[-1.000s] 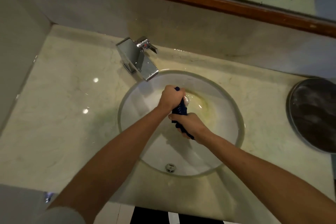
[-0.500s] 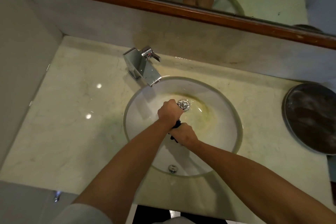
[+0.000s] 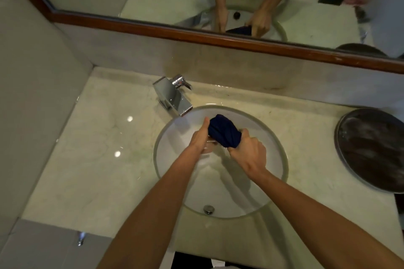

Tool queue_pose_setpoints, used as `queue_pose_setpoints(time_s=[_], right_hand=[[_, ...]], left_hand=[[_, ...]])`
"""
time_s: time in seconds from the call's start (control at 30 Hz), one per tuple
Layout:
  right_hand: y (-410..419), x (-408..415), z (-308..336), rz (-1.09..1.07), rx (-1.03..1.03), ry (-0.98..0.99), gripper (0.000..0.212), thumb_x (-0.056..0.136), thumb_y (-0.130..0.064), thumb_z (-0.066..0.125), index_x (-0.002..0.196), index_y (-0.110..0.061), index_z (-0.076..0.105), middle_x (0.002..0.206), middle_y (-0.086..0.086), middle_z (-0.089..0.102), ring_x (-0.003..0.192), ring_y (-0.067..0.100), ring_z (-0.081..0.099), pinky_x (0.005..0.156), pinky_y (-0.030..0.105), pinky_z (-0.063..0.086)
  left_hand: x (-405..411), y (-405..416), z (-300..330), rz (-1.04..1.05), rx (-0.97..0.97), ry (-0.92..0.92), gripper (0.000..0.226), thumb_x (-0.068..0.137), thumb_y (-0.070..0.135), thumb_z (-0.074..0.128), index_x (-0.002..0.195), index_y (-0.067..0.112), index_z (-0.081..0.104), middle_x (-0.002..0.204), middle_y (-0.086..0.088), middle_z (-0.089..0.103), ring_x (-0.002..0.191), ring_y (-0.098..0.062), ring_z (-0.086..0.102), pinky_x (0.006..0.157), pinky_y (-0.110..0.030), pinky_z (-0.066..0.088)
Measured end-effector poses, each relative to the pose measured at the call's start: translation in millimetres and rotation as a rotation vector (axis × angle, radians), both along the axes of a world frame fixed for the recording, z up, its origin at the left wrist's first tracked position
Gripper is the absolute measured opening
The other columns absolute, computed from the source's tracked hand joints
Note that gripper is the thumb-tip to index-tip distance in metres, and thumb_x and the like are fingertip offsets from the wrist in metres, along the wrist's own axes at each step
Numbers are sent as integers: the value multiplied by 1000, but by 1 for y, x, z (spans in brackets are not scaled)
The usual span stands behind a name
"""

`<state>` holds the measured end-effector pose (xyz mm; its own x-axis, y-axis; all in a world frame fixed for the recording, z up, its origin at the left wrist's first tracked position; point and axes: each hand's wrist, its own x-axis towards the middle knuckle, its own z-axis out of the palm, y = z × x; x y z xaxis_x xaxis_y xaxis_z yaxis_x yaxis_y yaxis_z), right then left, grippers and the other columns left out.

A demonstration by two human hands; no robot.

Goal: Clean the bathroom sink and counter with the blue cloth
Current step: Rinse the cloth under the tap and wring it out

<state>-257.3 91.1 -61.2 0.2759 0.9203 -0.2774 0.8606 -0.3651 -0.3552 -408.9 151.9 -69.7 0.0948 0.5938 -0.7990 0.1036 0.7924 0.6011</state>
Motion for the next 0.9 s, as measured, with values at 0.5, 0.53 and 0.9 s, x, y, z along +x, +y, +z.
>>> queue_pose_setpoints(time_s=[0.5, 0.53, 0.9], right_hand=[[-37, 62, 36, -249, -304, 1411, 46, 79, -38, 78, 116, -12, 69, 101, 5, 75, 85, 21, 70, 73, 32, 56], [-37, 69, 35, -253, -267, 1433, 50, 80, -35, 77, 124, -15, 66, 110, 1, 76, 96, 19, 72, 83, 31, 56], [-20, 121, 83, -109, 197, 1129, 24, 83, -10, 84, 104, -10, 74, 97, 7, 77, 92, 25, 75, 71, 33, 60]], left_hand=[[43, -20, 76, 49, 394, -84, 9, 93, 17, 73, 99, 10, 71, 87, -6, 76, 78, -15, 71, 61, -25, 53], [47, -21, 81, -2, 485, -7, 5, 93, 15, 73, 95, 12, 70, 81, -3, 74, 70, -11, 69, 58, -23, 52], [25, -20, 146, -285, 686, 182, 8, 97, 10, 67, 99, 5, 73, 83, -8, 77, 70, -11, 70, 60, -24, 54]])
